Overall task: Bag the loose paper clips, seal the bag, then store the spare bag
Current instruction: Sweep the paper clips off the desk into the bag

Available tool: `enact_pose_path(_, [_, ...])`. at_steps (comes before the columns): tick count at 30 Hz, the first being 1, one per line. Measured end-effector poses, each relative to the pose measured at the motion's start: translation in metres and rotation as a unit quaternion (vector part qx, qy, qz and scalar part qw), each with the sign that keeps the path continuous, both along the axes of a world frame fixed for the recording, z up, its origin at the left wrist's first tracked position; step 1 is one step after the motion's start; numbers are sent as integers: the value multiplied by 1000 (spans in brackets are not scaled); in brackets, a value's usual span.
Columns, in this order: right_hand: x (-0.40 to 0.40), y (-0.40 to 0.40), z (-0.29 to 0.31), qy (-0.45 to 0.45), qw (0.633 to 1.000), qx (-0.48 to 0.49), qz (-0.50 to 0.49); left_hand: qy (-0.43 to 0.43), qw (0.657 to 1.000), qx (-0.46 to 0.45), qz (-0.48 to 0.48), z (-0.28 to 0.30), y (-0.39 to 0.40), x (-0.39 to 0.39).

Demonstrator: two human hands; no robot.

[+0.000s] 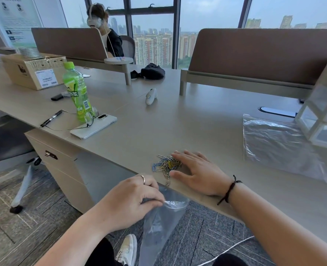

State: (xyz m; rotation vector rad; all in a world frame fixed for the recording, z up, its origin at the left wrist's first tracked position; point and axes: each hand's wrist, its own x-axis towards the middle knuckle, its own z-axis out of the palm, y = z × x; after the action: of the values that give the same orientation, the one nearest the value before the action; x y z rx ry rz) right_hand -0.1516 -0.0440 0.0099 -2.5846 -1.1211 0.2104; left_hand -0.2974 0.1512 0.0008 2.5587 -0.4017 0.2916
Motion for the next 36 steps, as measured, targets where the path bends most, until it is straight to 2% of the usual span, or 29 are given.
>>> enact_pose_path(17, [-45, -26, -3, -19, 994, -50, 94, -2, 1000, -3, 5, -2, 7, 1])
enact_pose_path(24, [-46, -35, -3, -13, 998, -41, 44, -2, 1000, -3, 1, 1, 3, 2])
enact_pose_path(28, [-53, -38, -3, -30, 993, -83, 77, -5, 1000, -7, -3, 1, 3, 1])
enact_pose_path(36, [-73, -37, 0, 7, 988, -43, 146, -15, 1000, -9, -8, 1, 2, 2])
